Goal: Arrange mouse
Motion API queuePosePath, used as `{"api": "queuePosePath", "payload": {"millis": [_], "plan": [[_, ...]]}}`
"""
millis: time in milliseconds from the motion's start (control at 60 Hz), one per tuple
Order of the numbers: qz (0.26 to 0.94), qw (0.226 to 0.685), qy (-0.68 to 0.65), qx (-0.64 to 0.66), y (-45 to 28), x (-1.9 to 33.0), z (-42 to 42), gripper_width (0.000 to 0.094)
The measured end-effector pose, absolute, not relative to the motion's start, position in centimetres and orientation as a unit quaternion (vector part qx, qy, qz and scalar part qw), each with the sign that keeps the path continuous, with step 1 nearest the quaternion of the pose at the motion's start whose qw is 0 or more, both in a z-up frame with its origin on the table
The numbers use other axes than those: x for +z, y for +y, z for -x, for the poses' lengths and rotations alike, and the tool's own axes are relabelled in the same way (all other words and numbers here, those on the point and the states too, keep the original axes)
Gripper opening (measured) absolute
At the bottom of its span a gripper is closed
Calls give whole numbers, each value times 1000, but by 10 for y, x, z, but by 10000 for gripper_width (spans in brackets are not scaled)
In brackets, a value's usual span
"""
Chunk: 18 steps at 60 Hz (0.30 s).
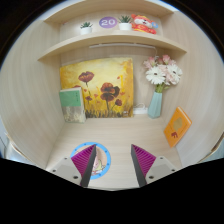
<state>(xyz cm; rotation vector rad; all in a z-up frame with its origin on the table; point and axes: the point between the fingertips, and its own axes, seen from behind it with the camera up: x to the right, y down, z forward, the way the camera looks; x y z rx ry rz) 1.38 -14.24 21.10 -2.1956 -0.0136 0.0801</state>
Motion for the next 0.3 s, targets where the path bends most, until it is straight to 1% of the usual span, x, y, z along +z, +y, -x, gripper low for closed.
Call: {"api": "queuePosePath", "payload": {"millis": [300], "plan": [[890,454,-14,33,-155,208,-27,677]]}}
